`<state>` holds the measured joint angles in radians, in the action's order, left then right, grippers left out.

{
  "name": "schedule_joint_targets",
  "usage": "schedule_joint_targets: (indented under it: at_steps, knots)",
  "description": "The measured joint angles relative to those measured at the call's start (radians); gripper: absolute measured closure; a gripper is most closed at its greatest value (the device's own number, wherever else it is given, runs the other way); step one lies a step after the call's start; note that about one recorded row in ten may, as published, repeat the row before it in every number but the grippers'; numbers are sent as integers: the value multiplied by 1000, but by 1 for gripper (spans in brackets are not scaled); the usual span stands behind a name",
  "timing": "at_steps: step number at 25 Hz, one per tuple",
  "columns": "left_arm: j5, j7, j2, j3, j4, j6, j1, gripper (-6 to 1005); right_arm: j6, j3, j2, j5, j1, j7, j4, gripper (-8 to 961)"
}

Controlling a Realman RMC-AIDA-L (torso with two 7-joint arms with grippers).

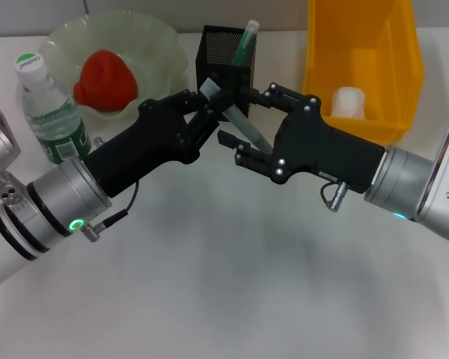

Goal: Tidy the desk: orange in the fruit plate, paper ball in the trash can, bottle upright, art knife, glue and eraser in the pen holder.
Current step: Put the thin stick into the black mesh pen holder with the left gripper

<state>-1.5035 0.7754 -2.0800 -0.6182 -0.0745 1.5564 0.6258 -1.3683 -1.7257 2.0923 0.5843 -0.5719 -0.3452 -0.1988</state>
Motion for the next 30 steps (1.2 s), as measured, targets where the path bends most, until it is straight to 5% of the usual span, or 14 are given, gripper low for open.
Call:
schedule_joint_targets:
  at_steps: [17, 30]
  knots:
    - [7, -22, 0, 58, 34, -10, -9, 840, -33, 28, 0, 0, 94, 62, -2, 308]
    - [2, -262, 0, 216, -94, -32, 32, 842, -8, 51, 0, -1, 168, 165, 44, 307]
